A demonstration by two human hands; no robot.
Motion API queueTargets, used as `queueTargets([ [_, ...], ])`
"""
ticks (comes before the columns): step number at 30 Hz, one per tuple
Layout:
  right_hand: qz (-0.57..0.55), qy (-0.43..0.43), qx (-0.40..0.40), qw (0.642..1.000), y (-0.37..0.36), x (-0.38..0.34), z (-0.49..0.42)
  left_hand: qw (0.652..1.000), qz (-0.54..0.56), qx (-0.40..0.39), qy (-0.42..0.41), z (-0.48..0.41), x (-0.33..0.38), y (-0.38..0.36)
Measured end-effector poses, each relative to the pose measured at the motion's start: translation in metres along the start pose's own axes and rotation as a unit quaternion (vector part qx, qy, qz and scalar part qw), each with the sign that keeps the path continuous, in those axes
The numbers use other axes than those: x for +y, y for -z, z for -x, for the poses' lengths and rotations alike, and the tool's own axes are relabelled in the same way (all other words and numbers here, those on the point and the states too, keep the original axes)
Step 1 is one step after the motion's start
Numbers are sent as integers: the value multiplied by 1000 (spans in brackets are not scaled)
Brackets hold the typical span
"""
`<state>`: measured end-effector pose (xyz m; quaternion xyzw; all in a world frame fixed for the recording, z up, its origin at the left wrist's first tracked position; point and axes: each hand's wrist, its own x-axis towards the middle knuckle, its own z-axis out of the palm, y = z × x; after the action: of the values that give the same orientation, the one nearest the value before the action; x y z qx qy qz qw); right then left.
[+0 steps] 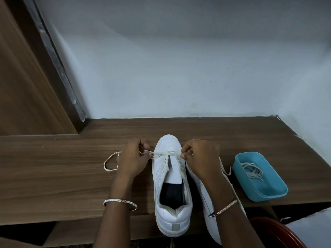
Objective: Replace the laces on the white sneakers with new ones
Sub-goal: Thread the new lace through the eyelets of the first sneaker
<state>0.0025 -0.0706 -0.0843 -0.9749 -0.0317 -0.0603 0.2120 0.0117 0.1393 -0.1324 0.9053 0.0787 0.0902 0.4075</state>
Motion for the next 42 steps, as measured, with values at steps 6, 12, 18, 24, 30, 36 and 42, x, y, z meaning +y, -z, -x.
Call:
queueTargets([
  [6,9,-38,18,999,4,1,-3,993,18,-106,-43,1,3,-1],
  [12,-30,-88,73,993,11,7,-2,994,-36,-74,-76,1,6,-5],
  [18,-14,-229,198,953,27,23,-3,992,27,-102,-67,0,3,2],
  [24,-38,5,7,999,8,6,-3,977,163,-135,-24,3,9,3],
  [30,42,-30,28,998,-5,-3,1,979,170,-108,-34,4,9,7],
  [36,45,-182,157,970,22,15,-1,980,198,-20,0,3,5,22],
  [42,30,-214,173,961,25,23,-3,971,210,89,68,-2,-15,34],
])
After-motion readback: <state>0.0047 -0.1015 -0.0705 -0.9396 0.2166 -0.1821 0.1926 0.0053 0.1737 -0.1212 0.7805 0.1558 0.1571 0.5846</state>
